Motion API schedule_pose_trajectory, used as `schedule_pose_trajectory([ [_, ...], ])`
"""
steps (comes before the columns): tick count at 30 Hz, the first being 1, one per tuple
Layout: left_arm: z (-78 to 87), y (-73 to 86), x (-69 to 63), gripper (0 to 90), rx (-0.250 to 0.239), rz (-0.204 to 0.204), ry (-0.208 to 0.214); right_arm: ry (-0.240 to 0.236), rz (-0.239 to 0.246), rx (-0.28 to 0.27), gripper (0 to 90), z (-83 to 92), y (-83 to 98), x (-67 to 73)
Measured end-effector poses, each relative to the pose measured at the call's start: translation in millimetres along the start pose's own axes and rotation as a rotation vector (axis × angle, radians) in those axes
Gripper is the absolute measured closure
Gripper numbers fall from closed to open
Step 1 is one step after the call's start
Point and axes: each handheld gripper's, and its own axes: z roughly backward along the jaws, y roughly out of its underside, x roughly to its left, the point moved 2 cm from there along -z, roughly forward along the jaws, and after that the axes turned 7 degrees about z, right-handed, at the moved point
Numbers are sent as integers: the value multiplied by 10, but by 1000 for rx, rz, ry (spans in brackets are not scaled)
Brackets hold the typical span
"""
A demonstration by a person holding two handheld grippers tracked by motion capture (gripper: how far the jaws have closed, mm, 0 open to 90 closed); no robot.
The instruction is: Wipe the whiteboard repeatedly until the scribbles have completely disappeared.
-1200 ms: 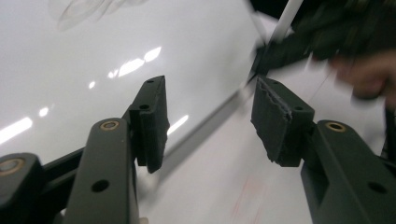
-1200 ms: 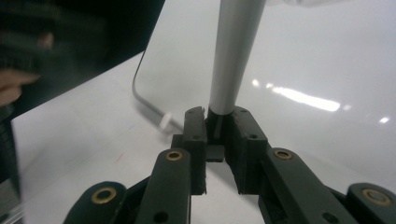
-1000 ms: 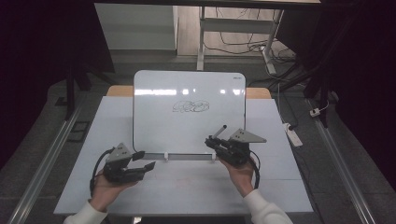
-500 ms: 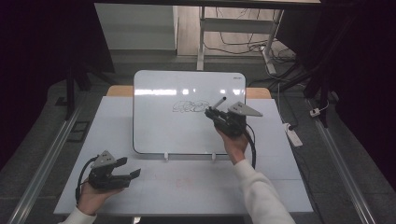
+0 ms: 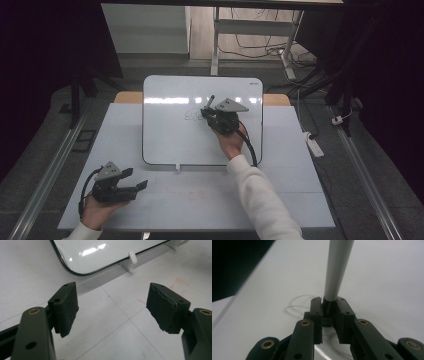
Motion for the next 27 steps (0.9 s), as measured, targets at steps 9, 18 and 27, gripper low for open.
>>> schedule_pose_trajectory([
  [9,18,3,-24,260,-9,-7,-2,-48,66,13,775,-104,0,200],
  [18,21,-1,-8,260,-13,-4,1,-97,-5,-2,775,-185,-31,180],
  [27,31,6,-5,260,-17,-2,-1,-124,52,15,775,-333,-105,366],
])
